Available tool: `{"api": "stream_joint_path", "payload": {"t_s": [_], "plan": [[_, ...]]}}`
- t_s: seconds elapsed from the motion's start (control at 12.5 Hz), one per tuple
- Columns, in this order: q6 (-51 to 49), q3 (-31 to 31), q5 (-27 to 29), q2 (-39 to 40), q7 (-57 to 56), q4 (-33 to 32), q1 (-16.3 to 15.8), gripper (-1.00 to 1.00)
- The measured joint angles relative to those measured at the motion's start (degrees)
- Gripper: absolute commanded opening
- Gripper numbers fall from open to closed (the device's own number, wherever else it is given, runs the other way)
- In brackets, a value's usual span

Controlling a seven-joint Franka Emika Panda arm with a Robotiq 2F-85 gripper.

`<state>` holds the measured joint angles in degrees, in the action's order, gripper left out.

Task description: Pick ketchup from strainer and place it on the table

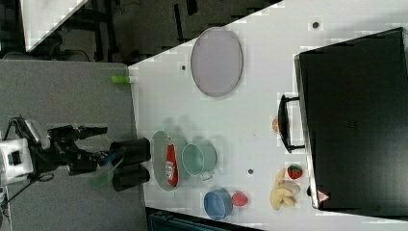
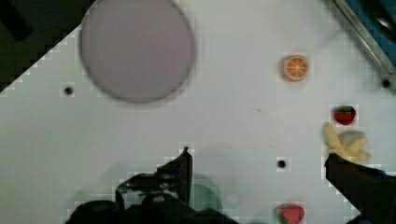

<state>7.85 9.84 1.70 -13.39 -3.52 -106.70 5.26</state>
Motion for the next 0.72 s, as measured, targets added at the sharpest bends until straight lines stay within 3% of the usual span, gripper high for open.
{"api": "stream_joint_path", "payload": {"t_s": [0.72], "plan": [[12.46, 25.86, 0.19, 14.40, -0.11, -3.97, -6.78, 1.00]]}}
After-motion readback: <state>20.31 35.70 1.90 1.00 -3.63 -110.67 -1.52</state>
